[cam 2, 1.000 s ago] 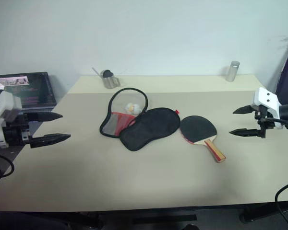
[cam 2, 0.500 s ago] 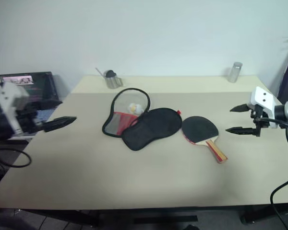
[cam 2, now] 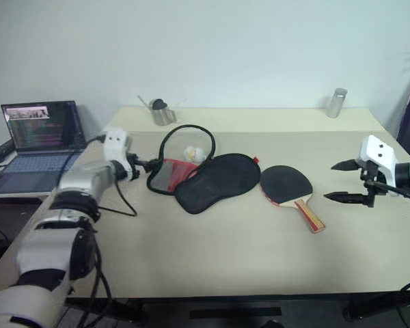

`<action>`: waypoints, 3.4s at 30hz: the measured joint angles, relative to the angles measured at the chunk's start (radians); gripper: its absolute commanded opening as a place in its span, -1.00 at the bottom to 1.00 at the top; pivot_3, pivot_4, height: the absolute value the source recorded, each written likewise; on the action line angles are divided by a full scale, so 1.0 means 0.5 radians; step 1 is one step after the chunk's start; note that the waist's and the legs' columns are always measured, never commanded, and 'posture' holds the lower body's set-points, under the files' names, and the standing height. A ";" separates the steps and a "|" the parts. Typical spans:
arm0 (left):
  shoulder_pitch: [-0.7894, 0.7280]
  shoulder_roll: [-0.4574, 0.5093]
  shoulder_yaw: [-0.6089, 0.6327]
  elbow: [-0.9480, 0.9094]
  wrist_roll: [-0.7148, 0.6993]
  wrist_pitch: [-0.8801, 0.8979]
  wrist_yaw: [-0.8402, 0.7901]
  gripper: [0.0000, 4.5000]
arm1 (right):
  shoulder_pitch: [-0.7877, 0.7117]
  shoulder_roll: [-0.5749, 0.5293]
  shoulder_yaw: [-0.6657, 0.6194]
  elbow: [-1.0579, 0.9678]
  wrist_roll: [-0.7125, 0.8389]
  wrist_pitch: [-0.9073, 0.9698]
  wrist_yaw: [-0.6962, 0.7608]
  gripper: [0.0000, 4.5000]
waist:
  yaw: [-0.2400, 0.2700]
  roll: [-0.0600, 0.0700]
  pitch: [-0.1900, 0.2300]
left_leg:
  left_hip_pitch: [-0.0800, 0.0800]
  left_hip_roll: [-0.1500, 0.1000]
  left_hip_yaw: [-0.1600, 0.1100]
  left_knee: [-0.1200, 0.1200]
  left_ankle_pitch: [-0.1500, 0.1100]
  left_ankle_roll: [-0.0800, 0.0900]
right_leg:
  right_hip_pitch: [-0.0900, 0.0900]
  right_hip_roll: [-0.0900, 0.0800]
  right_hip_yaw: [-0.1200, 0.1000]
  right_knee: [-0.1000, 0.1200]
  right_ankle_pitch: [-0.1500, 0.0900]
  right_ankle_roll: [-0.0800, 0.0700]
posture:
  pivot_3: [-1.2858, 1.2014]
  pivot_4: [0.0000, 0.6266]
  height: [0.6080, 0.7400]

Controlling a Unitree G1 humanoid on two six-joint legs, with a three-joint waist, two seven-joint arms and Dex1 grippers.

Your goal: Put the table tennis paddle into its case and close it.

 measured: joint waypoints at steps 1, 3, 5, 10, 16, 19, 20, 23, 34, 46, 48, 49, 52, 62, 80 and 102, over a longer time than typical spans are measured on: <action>0.000 -0.033 0.007 0.048 0.010 -0.010 0.048 1.00 | 0.024 -0.013 -0.020 -0.033 0.013 0.025 -0.009 0.99 | 0.001 0.000 0.000 | 0.000 0.000 0.000 0.000 0.000 0.000 | 0.000 0.000 0.000 0.001 0.000 0.000 | 0.03 -0.52 1.00; 0.003 -0.095 0.012 0.125 0.026 -0.041 0.130 1.00 | 0.045 -0.028 -0.046 -0.090 0.044 0.069 -0.017 0.99 | 0.004 -0.001 0.001 | 0.000 -0.001 -0.001 0.001 0.000 0.000 | 0.001 0.000 -0.001 0.001 0.000 0.000 | 0.03 -0.52 1.00; 0.003 -0.153 0.036 0.161 0.029 -0.056 0.196 1.00 | 0.051 -0.051 -0.047 -0.126 0.054 0.100 -0.028 0.99 | 0.010 -0.001 0.001 | 0.000 -0.001 -0.001 0.001 0.000 0.000 | 0.001 -0.001 -0.001 0.002 0.000 0.000 | 0.03 -0.52 1.00; 0.017 -0.249 0.078 0.186 0.029 -0.087 0.264 1.00 | 0.065 -0.083 -0.066 -0.164 0.067 0.152 -0.061 0.99 | 0.018 -0.002 0.000 | 0.000 -0.001 -0.001 0.002 0.000 -0.001 | 0.001 -0.002 -0.001 0.003 0.000 0.000 | 0.03 -0.52 1.00; 0.020 -0.281 0.126 0.186 0.028 -0.115 0.287 0.83 | 0.065 -0.106 -0.083 -0.181 0.075 0.173 -0.082 1.00 | 0.025 -0.002 0.000 | 0.000 -0.002 -0.001 0.002 0.001 -0.001 | 0.002 -0.002 -0.002 0.003 0.000 0.000 | 0.03 -0.52 1.00; 0.024 -0.277 0.137 0.186 0.028 -0.122 0.290 0.46 | 0.064 -0.115 -0.086 -0.183 0.075 0.173 -0.099 1.00 | 0.025 -0.002 0.000 | 0.000 -0.002 -0.001 0.002 0.001 -0.001 | 0.002 -0.002 -0.002 0.003 0.000 0.000 | 0.03 -0.52 1.00; 0.028 -0.272 0.142 0.186 0.028 -0.125 0.290 0.29 | 0.064 -0.115 -0.088 -0.185 0.075 0.173 -0.102 1.00 | 0.025 -0.002 0.000 | 0.000 -0.002 -0.001 0.002 0.001 -0.001 | 0.002 -0.002 -0.002 0.003 0.000 0.000 | 0.03 -0.52 1.00; 0.050 -0.236 0.155 0.172 0.028 -0.127 0.288 -0.19 | 0.069 -0.115 -0.099 -0.198 0.076 0.173 -0.113 1.00 | 0.024 -0.002 0.000 | 0.000 -0.002 -0.001 0.002 0.001 -0.001 | 0.002 -0.002 -0.002 0.004 0.000 0.000 | 0.03 -0.52 1.00; 0.283 -0.047 0.207 -0.164 0.026 -0.126 0.423 -0.99 | 0.103 -0.114 -0.119 -0.202 0.080 0.173 -0.148 1.00 | 0.015 -0.002 0.000 | 0.001 -0.001 -0.001 0.002 0.001 -0.002 | 0.001 -0.002 -0.001 0.005 0.000 0.000 | 0.03 -0.52 1.00; 0.745 -0.229 0.362 -1.189 -0.065 -0.012 0.825 -0.99 | -0.008 -0.087 -0.072 -0.135 0.070 0.147 -0.143 1.00 | 0.025 -0.004 -0.001 | 0.001 -0.001 -0.002 0.003 0.001 -0.002 | 0.002 -0.003 -0.001 0.002 0.000 0.000 | 0.03 -0.52 1.00; 0.876 -0.391 0.361 -1.499 -0.065 0.096 0.959 -0.99 | -0.007 -0.087 -0.072 -0.134 0.070 0.146 -0.143 1.00 | 0.028 -0.004 -0.001 | 0.001 -0.001 -0.002 0.004 0.001 -0.002 | 0.003 -0.003 -0.001 0.002 0.000 0.000 | 0.03 -0.52 1.00; 0.915 -0.466 0.350 -1.602 -0.063 0.141 1.019 -0.99 | -0.007 -0.086 -0.072 -0.135 0.070 0.146 -0.143 1.00 | 0.032 -0.004 -0.001 | 0.000 -0.001 -0.003 0.005 0.001 -0.002 | 0.004 -0.003 -0.002 0.002 0.000 0.000 | 0.03 -0.52 1.00; 0.979 -0.668 0.316 -1.868 -0.036 0.255 1.216 -0.99 | -0.007 -0.085 -0.071 -0.134 0.070 0.146 -0.140 1.00 | 0.040 -0.005 -0.001 | 0.001 -0.001 -0.003 0.006 0.001 -0.002 | 0.005 -0.003 -0.002 0.004 0.000 0.000 | 0.03 -0.52 1.00; 1.015 -0.965 0.348 -2.195 0.091 0.438 1.754 -0.99 | -0.020 -0.086 -0.070 -0.106 0.065 0.145 -0.128 1.00 | 0.043 -0.005 -0.001 | 0.003 0.000 -0.001 0.010 0.001 -0.002 | 0.008 -0.001 -0.001 0.007 0.000 0.000 | 0.03 -0.52 1.00; 0.727 -1.295 0.533 -1.939 -0.042 0.485 2.194 -0.99 | -0.013 -0.133 -0.074 -0.113 0.057 0.138 -0.099 1.00 | 0.069 -0.007 0.000 | 0.004 0.001 -0.007 0.026 0.000 -0.003 | 0.022 0.000 -0.006 0.003 0.003 0.004 | 0.03 -0.52 1.00; 0.694 -1.295 0.046 -1.906 0.079 0.707 2.026 -0.99 | 0.086 -0.139 -0.106 -0.211 0.098 0.177 -0.141 1.00 | 0.075 -0.008 0.000 | 0.004 0.000 -0.008 0.026 0.000 -0.003 | 0.023 -0.001 -0.006 0.002 0.003 0.005 | 0.03 -0.52 1.00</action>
